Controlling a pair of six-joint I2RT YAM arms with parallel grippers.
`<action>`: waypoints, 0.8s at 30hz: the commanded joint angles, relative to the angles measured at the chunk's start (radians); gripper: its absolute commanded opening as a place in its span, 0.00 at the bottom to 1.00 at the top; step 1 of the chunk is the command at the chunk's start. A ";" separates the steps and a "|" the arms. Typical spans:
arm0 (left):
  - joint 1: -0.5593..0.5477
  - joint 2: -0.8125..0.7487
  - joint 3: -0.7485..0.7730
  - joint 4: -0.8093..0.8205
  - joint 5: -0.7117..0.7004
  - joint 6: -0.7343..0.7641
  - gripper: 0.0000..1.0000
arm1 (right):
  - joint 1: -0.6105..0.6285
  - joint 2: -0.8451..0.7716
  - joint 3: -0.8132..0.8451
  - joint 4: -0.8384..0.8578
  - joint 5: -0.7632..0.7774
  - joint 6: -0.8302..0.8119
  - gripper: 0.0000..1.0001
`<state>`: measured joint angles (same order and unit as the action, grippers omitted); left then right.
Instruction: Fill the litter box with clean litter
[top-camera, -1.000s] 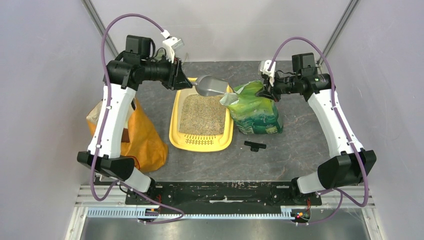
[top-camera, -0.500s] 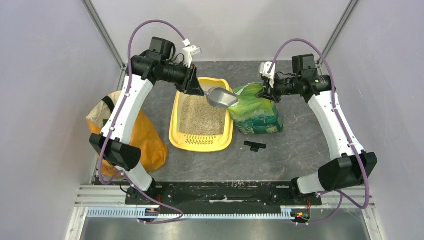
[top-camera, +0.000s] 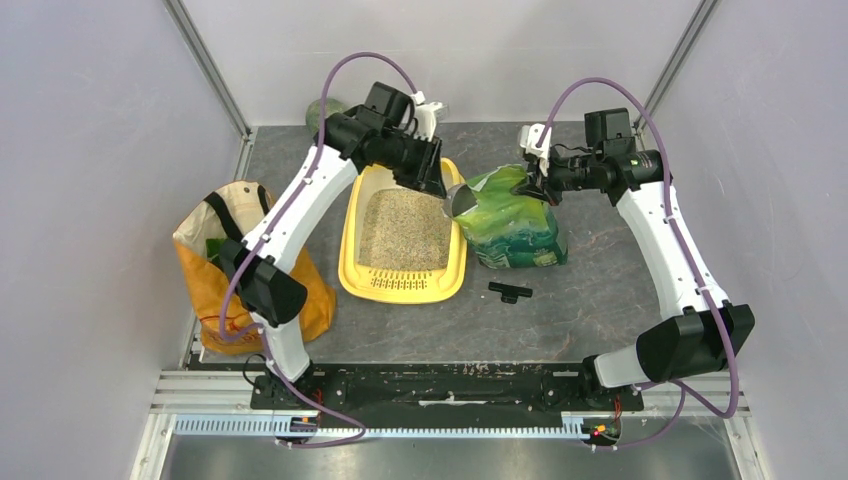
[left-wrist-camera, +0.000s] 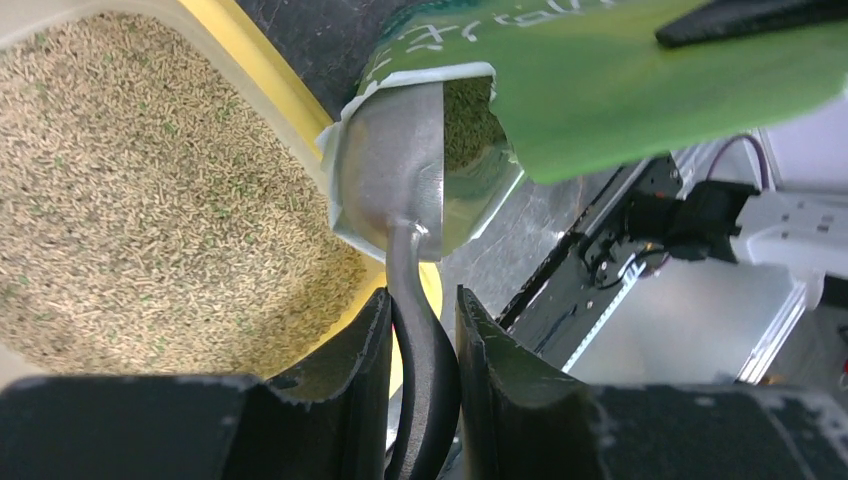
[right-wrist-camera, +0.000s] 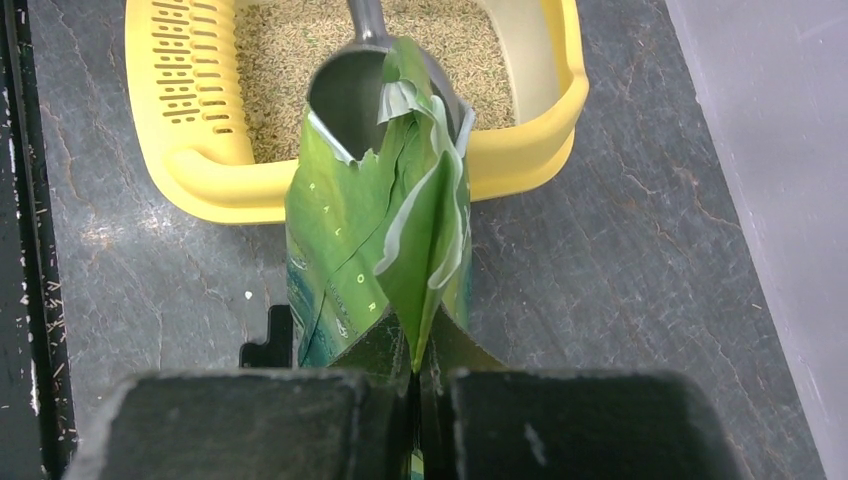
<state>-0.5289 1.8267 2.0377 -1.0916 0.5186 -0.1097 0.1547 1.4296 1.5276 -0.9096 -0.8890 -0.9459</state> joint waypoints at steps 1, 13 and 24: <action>-0.070 0.057 0.037 0.061 -0.185 -0.209 0.02 | 0.002 -0.025 0.057 0.114 -0.068 -0.010 0.00; -0.168 0.240 0.027 0.065 -0.375 -0.392 0.02 | 0.006 0.019 0.066 0.134 -0.079 -0.003 0.00; -0.155 0.265 -0.170 0.320 -0.029 -0.483 0.02 | 0.014 0.046 0.066 0.152 -0.093 0.024 0.00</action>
<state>-0.7063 2.0617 1.9957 -0.8810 0.3363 -0.5121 0.1513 1.4960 1.5280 -0.8845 -0.8581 -0.9375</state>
